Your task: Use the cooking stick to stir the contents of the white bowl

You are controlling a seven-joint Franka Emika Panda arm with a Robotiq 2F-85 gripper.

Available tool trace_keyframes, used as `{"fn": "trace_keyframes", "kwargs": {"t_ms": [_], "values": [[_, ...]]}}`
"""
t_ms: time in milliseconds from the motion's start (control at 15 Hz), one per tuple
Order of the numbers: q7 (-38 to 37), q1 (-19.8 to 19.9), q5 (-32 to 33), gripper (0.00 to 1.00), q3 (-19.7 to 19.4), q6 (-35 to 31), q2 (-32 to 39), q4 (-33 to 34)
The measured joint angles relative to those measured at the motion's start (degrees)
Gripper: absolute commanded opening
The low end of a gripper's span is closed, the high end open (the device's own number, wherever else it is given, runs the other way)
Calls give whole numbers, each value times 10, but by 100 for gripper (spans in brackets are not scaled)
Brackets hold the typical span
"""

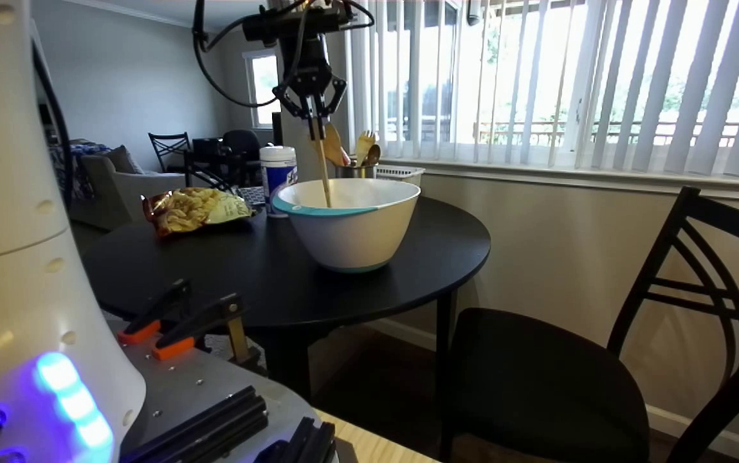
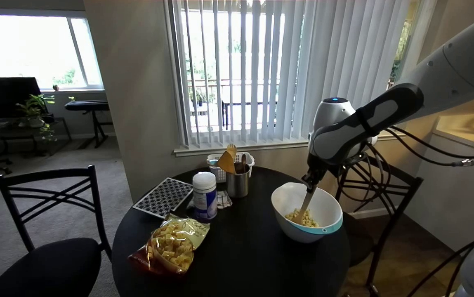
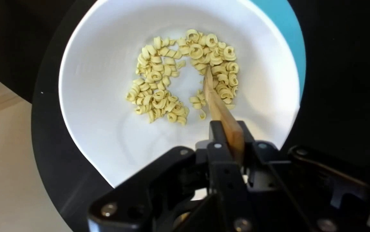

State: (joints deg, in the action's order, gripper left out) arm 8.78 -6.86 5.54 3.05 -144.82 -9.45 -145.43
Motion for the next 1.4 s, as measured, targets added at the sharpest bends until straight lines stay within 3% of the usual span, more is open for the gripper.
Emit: {"fn": "trace_keyframes", "kwargs": {"t_ms": [333, 1000, 1400], "values": [[0, 11, -2, 4, -13, 0, 8, 12], [0, -3, 7, 4, 21, 11, 46, 52], [19, 1, 21, 4, 13, 126, 41, 52]]}}
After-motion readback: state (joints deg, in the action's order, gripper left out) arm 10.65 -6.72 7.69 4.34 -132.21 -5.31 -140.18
